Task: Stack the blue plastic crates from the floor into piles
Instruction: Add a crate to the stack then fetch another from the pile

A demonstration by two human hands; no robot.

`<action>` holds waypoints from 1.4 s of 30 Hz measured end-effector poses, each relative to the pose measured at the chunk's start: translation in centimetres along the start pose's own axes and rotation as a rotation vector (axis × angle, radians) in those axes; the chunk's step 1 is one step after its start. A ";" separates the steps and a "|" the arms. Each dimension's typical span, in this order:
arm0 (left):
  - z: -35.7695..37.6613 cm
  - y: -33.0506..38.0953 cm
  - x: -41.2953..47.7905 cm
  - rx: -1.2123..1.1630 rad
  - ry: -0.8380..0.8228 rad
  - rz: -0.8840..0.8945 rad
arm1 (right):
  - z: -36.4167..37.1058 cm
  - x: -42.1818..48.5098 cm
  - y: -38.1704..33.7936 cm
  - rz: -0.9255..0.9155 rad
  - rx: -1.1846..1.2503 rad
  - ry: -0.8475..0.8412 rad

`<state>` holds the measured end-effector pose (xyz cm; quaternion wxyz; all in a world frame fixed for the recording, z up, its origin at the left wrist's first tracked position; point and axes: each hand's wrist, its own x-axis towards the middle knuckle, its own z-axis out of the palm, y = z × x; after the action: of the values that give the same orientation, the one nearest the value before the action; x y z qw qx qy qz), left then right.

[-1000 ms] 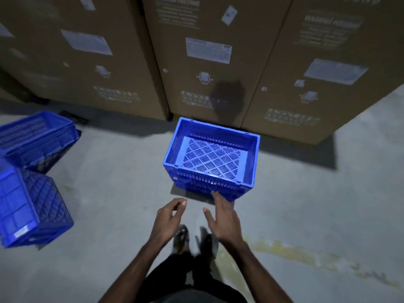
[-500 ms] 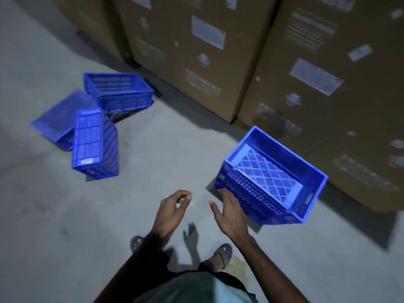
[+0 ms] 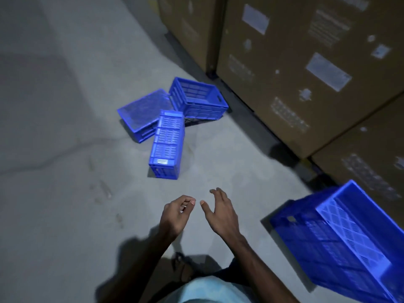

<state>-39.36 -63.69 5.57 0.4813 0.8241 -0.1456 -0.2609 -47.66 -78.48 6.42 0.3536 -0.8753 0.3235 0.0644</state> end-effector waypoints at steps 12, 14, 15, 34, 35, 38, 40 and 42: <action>-22.7 -5.2 11.4 -0.121 0.255 -0.227 | 11.3 16.0 -21.9 -0.196 -0.063 -0.167; -26.3 -6.8 14.8 -0.178 0.271 -0.212 | 13.7 19.9 -25.4 -0.202 -0.052 -0.199; -28.2 -7.5 16.5 -0.171 0.277 -0.204 | 14.9 21.8 -27.3 -0.213 -0.036 -0.211; -64.5 -13.5 49.3 -0.074 0.331 -0.212 | 26.9 52.5 -63.0 -0.250 -0.025 -0.248; -66.6 -14.6 51.3 -0.061 0.334 -0.211 | 27.7 54.3 -64.8 -0.241 -0.024 -0.222; -72.6 -16.4 57.2 -0.051 0.315 -0.233 | 30.2 58.9 -70.4 -0.189 0.005 -0.182; -76.9 -16.2 61.0 -0.042 0.241 -0.232 | 31.7 61.9 -74.4 -0.130 0.020 -0.157; -80.6 -15.9 64.8 -0.058 0.193 -0.206 | 33.1 64.6 -78.3 -0.093 0.063 -0.126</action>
<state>59.64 -29.79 5.29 0.4875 0.8415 -0.0058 -0.2326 54.64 -47.95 5.06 0.4033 -0.8720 0.2615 0.0925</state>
